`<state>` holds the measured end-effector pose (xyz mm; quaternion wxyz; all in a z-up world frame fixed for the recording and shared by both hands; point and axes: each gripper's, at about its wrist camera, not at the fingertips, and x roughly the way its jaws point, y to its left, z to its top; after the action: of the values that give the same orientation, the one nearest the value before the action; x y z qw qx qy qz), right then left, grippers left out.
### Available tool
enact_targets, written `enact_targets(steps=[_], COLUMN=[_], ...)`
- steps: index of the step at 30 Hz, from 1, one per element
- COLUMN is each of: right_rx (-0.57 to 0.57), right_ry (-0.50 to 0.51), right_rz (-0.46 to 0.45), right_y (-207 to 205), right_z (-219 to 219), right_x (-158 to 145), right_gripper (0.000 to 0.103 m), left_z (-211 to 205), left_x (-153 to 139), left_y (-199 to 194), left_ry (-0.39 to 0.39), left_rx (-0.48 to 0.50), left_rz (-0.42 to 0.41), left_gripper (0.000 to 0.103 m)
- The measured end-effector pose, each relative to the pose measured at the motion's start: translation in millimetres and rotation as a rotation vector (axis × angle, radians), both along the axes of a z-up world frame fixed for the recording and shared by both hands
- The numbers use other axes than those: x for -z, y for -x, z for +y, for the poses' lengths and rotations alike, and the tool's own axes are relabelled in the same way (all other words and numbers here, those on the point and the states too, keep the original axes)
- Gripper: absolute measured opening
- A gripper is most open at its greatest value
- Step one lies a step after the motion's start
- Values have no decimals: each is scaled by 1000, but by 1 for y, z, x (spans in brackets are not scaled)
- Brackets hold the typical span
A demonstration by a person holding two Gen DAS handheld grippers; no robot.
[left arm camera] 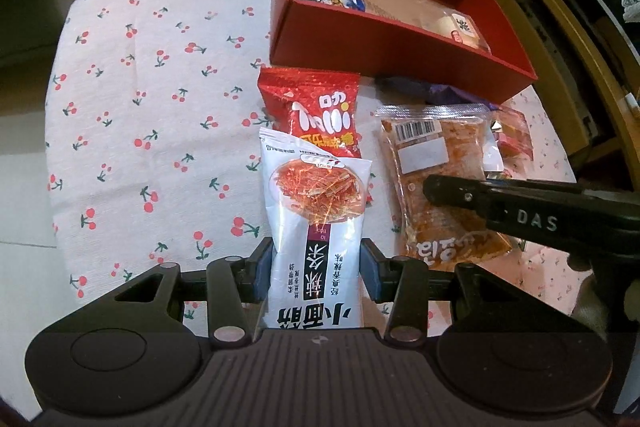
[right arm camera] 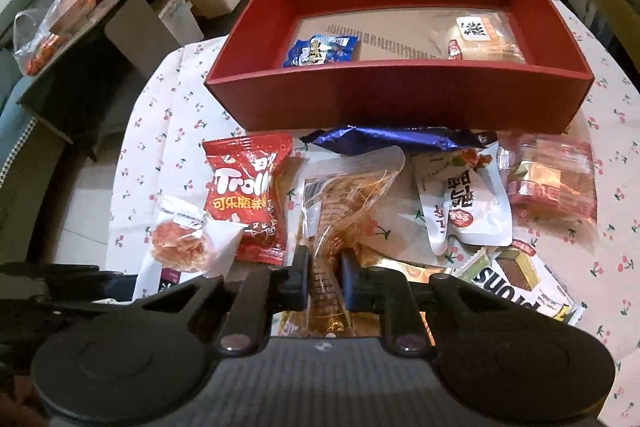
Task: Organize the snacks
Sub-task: 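Grasp the clear pastry bag with the right gripper while the left gripper holds the white bag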
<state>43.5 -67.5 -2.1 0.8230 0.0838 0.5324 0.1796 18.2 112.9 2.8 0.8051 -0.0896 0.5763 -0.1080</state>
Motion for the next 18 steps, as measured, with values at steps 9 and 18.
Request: enact_targets(steps=[9,18], right_rx=[12,14], right_ry=[-26,-52], right_rz=[-56,-77], right_y=[21,40], right_z=[-14,-22], right_x=[-20,-29], right_gripper=[25,25], left_z=[-10,-26], left_x=[-6,-14], left_y=[2,5], left_ry=[11,17], left_rx=[15,51], left_rz=[-22,-42], left_gripper=[52,52])
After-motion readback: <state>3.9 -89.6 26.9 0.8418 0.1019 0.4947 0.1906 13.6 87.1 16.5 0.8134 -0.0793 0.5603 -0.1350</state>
